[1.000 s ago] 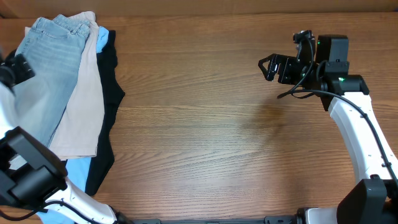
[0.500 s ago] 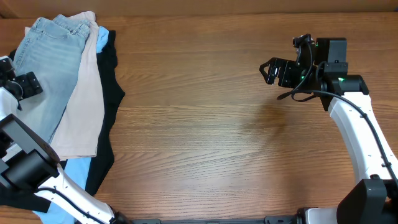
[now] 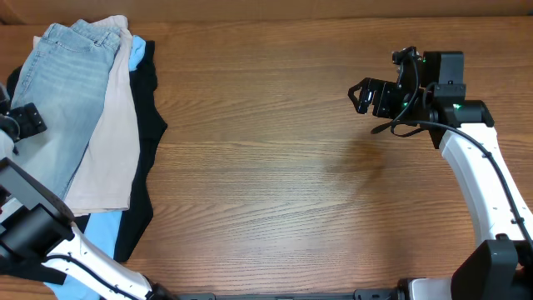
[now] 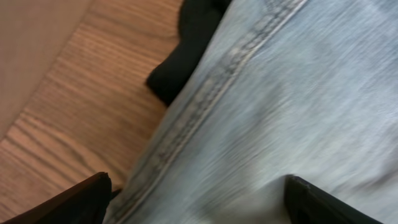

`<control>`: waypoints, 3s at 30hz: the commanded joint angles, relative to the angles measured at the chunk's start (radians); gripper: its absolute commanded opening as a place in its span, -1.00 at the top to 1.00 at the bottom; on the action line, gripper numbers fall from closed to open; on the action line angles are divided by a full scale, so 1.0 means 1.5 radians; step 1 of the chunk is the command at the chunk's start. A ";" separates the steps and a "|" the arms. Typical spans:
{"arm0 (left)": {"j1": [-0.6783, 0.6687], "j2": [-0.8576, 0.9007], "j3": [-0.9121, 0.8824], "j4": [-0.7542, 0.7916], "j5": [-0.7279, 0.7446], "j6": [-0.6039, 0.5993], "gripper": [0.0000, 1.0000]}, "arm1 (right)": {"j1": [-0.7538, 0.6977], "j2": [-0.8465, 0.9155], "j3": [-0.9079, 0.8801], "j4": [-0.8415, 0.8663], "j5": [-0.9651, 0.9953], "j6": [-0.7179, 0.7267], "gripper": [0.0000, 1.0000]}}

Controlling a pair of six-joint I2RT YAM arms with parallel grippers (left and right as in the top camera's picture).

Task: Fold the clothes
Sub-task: 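Grasp the top edge of the light-blue denim shorts with the left gripper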

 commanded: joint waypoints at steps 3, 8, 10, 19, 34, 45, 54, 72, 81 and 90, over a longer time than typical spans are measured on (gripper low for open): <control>0.028 0.013 0.020 -0.006 0.014 0.019 -0.74 | 0.003 0.001 0.007 0.001 0.005 -0.005 -0.99; 0.044 0.013 0.020 -0.006 0.015 -0.004 -0.61 | 0.003 0.001 0.007 -0.008 0.005 -0.005 -0.99; 0.048 0.014 0.020 -0.007 0.015 -0.004 -0.51 | 0.003 0.001 0.007 -0.012 0.005 -0.005 -0.99; 0.049 0.053 0.020 -0.014 0.017 -0.006 -0.01 | 0.003 0.001 0.007 -0.013 0.005 -0.005 -0.99; 0.006 -0.097 0.022 -0.060 0.123 -0.157 0.83 | 0.002 0.001 0.009 0.031 0.004 -0.002 -0.99; -0.110 -0.279 0.022 -0.187 0.139 -0.170 0.79 | 0.002 -0.011 0.065 -0.007 -0.001 0.000 -1.00; -0.143 -0.259 0.021 -0.242 0.098 -0.166 0.64 | 0.002 -0.029 0.074 -0.051 -0.001 0.000 -1.00; -0.196 -0.199 0.033 -0.285 0.113 -0.173 0.01 | 0.002 -0.028 0.067 -0.096 0.012 -0.005 -1.00; -0.193 -0.199 0.091 -0.334 0.115 -0.178 -0.94 | 0.002 -0.026 0.067 -0.126 0.012 -0.005 -1.00; -0.187 -0.171 0.090 -0.333 0.061 -0.095 -1.00 | 0.002 -0.026 0.067 -0.166 0.012 -0.005 -1.00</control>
